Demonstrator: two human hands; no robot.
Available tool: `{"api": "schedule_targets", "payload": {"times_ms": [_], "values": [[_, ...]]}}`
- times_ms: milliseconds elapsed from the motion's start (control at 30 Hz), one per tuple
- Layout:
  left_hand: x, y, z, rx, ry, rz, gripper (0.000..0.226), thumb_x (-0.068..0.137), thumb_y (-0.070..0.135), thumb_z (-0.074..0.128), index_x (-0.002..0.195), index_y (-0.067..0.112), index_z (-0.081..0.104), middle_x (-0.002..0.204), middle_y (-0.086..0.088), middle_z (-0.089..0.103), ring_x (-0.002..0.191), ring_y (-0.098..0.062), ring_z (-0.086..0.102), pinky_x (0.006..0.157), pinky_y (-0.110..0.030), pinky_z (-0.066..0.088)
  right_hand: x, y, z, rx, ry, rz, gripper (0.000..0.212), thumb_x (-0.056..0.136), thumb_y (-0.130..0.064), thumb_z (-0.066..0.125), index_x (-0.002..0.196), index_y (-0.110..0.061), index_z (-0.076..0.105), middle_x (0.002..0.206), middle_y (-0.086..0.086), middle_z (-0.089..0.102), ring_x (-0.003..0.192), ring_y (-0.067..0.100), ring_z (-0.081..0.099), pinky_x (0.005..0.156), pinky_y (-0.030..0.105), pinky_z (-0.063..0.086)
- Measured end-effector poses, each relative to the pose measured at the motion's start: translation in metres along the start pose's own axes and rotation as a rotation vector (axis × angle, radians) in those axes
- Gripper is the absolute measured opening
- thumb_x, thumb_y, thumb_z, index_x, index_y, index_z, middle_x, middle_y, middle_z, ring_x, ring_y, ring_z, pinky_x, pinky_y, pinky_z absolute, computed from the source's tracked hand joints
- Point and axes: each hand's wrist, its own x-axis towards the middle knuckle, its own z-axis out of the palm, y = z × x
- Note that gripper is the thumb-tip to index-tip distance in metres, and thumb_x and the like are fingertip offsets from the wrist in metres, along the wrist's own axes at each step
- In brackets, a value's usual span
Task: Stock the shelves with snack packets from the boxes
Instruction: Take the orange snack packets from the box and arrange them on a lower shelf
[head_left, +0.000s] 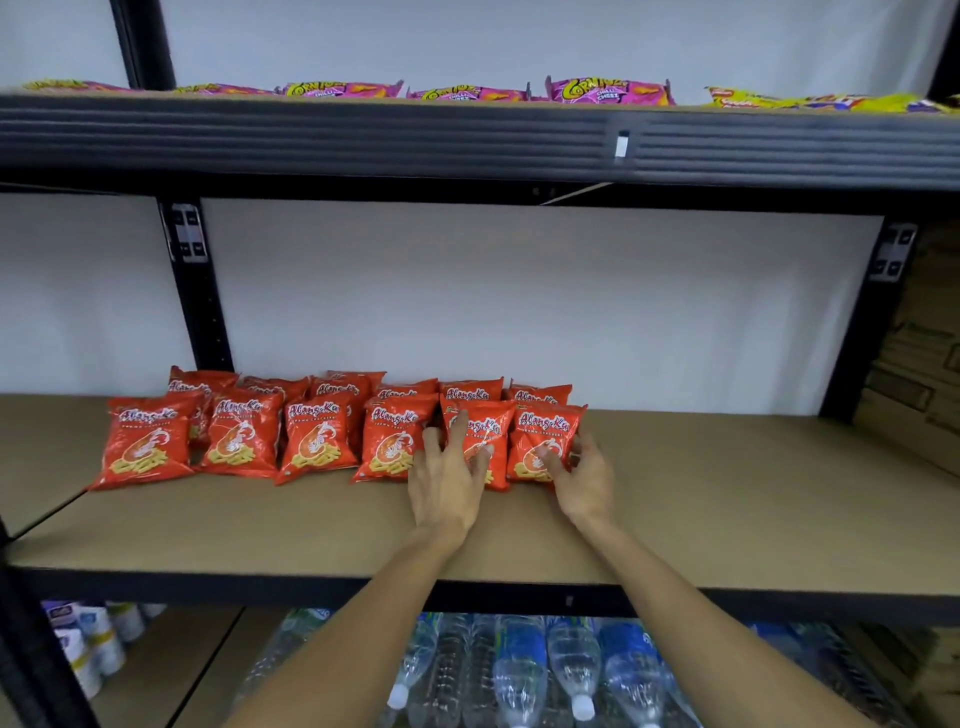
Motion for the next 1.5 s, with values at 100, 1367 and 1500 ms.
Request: {"api": "schedule_targets", "payload": {"times_ms": [100, 1367, 1500], "values": [[0.0, 0.004, 0.003, 0.119, 0.002, 0.037, 0.068, 0.1, 0.06, 0.027, 0.158, 0.027, 0.011, 0.135, -0.012, 0.038, 0.114, -0.025, 0.046, 0.094, -0.041, 0.044, 0.002, 0.003, 0.002, -0.042, 0.001, -0.022, 0.047, 0.09, -0.042, 0.071, 0.127, -0.016, 0.059, 0.115, 0.008, 0.059, 0.109, 0.024, 0.059, 0.091, 0.035, 0.048], [-0.002, 0.004, 0.008, 0.191, -0.067, 0.165, 0.067, 0.096, 0.019, 0.055, 0.155, 0.021, 0.024, 0.16, -0.013, 0.016, 0.147, -0.03, 0.02, 0.116, -0.045, 0.026, -0.024, -0.01, 0.0, -0.557, 0.03, -0.222, 0.036, 0.097, -0.018, 0.057, 0.133, -0.021, 0.056, 0.128, 0.009, 0.047, 0.115, 0.027, 0.053, 0.086, 0.039, 0.052], [-0.001, 0.0, 0.011, 0.201, -0.068, 0.143, 0.069, 0.096, 0.02, 0.055, 0.156, 0.026, 0.022, 0.162, -0.01, 0.016, 0.147, -0.028, 0.017, 0.116, -0.045, 0.024, -0.023, -0.01, 0.002, -0.569, 0.032, -0.235, 0.04, 0.097, -0.019, 0.056, 0.136, -0.024, 0.052, 0.125, 0.009, 0.047, 0.112, 0.028, 0.053, 0.085, 0.041, 0.053]]}}
